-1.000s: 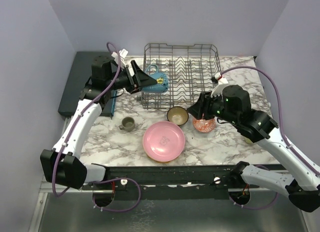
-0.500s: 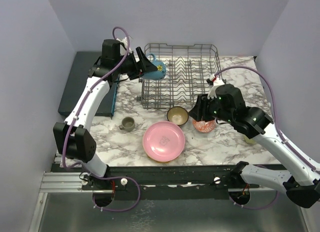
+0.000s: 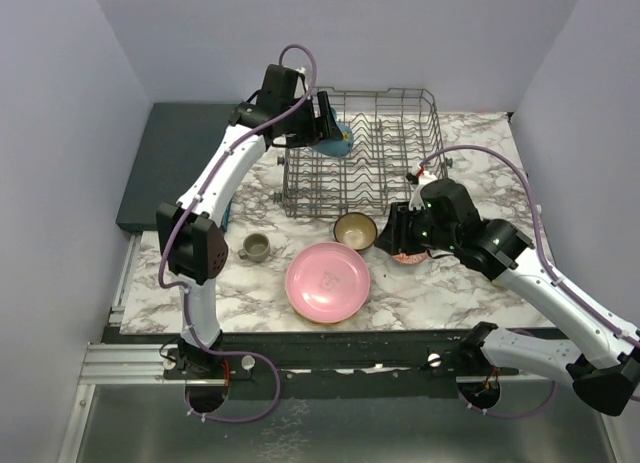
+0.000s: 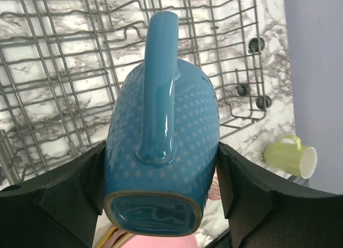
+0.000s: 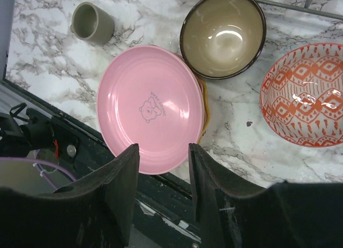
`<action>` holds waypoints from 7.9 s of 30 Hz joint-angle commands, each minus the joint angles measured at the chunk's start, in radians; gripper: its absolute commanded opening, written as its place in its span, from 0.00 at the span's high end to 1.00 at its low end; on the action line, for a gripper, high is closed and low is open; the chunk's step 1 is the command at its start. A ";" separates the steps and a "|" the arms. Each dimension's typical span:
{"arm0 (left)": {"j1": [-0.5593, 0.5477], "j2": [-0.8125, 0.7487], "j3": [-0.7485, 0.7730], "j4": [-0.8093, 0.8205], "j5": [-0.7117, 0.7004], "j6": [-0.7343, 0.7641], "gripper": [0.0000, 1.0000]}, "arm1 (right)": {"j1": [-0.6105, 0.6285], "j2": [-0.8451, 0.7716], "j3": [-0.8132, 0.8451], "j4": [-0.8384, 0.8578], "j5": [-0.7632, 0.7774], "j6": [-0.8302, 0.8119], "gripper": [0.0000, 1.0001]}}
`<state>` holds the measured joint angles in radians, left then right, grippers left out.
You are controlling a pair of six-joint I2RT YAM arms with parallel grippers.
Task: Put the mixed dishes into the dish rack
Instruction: Turn the cup upside down in the dish rack, then pick up the cup at the center of the board.
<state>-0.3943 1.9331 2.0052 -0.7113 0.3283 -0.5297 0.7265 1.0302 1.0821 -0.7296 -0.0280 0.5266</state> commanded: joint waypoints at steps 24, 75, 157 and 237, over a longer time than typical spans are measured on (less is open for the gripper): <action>-0.021 0.444 0.604 -0.217 -0.417 0.115 1.00 | 0.003 0.014 -0.060 -0.003 -0.030 0.030 0.53; 0.015 0.625 0.606 0.003 -0.532 0.195 1.00 | 0.004 0.084 -0.130 0.065 -0.068 0.146 0.54; 0.022 0.658 0.615 0.010 -0.509 0.210 0.17 | 0.002 0.143 -0.161 0.109 -0.090 0.150 0.41; -0.178 -0.462 -0.678 0.117 -0.199 0.213 0.10 | -0.508 0.077 0.241 -0.432 0.280 0.008 0.37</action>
<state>-0.5495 1.5543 1.3846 -0.6262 0.0879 -0.3031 0.2909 1.1217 1.3083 -1.1175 0.2481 0.5552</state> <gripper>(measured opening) 0.904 0.634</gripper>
